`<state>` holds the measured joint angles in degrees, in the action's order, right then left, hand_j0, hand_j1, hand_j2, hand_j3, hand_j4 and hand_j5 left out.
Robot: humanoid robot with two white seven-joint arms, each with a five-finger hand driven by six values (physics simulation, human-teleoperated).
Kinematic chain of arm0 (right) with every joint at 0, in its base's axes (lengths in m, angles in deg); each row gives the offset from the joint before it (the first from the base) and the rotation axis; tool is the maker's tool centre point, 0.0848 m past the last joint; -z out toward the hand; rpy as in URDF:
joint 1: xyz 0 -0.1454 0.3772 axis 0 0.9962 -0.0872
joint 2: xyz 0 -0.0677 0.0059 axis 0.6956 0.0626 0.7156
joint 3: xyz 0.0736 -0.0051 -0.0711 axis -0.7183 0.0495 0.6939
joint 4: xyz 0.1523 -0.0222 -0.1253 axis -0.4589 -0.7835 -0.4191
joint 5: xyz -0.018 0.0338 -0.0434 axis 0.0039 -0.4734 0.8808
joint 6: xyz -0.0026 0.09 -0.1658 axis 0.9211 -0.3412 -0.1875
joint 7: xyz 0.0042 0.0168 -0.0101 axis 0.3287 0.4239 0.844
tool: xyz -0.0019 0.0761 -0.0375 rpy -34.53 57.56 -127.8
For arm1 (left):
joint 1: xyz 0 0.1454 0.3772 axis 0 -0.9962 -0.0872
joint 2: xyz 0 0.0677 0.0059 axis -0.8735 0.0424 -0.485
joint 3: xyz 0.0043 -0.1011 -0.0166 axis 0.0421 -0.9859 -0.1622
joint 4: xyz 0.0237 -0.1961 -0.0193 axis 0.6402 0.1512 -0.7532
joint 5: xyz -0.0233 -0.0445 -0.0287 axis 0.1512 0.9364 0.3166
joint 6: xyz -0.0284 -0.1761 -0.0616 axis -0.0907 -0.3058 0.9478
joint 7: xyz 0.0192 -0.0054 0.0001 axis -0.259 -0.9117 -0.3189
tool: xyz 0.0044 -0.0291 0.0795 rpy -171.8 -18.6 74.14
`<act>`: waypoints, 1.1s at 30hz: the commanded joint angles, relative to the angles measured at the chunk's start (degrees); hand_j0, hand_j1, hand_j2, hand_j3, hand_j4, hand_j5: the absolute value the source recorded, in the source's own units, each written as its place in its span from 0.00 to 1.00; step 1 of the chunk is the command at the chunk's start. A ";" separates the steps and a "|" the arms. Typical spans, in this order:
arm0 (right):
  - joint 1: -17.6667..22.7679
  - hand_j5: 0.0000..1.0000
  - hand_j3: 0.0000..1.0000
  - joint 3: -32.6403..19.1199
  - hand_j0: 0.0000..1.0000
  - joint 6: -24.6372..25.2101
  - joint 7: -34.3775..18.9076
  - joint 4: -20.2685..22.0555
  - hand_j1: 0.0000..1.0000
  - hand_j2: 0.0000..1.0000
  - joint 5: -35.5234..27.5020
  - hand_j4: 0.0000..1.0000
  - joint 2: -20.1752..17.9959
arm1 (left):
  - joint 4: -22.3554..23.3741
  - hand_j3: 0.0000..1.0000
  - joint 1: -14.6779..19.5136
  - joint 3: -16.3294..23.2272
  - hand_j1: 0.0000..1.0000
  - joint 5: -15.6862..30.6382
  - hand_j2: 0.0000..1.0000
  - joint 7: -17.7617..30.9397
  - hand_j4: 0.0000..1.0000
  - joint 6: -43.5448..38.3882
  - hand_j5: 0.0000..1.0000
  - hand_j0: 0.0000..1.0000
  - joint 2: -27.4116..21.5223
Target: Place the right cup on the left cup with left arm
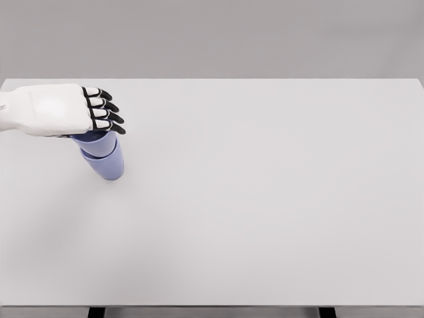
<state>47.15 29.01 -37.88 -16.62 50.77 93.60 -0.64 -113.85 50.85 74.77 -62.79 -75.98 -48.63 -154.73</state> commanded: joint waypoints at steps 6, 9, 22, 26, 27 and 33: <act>0.00 1.00 1.00 0.00 1.00 0.00 -0.01 0.00 1.00 1.00 0.00 1.00 0.00 | 0.13 0.94 0.00 -0.24 0.94 0.27 0.94 -0.08 0.94 -0.03 0.94 0.94 -0.01; 0.00 1.00 1.00 0.00 1.00 0.00 -0.01 0.00 1.00 1.00 0.00 1.00 0.00 | 0.13 0.94 0.00 -0.24 0.94 0.27 0.94 -0.08 0.94 -0.03 0.94 0.94 -0.01; 0.00 1.00 1.00 0.00 1.00 0.00 -0.01 0.00 1.00 1.00 0.00 1.00 0.00 | 0.04 0.96 0.00 -0.32 0.96 0.27 0.96 -0.07 0.96 -0.03 0.96 0.96 -0.01; 0.00 1.00 1.00 0.00 1.00 0.00 -0.01 0.00 1.00 1.00 0.00 1.00 0.00 | 0.13 0.96 0.00 -0.32 0.96 0.27 0.96 -0.08 0.96 -0.03 0.96 0.96 -0.09; 0.00 1.00 1.00 0.00 1.00 0.00 -0.01 0.00 1.00 1.00 0.00 1.00 0.00 | 0.04 0.96 0.00 -0.41 0.96 0.27 0.96 -0.08 0.96 -0.03 0.96 0.96 -0.09; 0.00 1.00 1.00 0.00 1.00 0.00 -0.01 0.00 1.00 1.00 0.00 1.00 0.00 | 0.04 0.97 0.00 -0.41 0.97 0.35 0.97 -0.08 0.97 -0.03 0.97 0.97 -0.09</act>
<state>47.15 29.01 -37.87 -16.62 50.78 93.60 -0.64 -113.80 50.85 74.51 -62.76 -76.03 -48.63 -154.81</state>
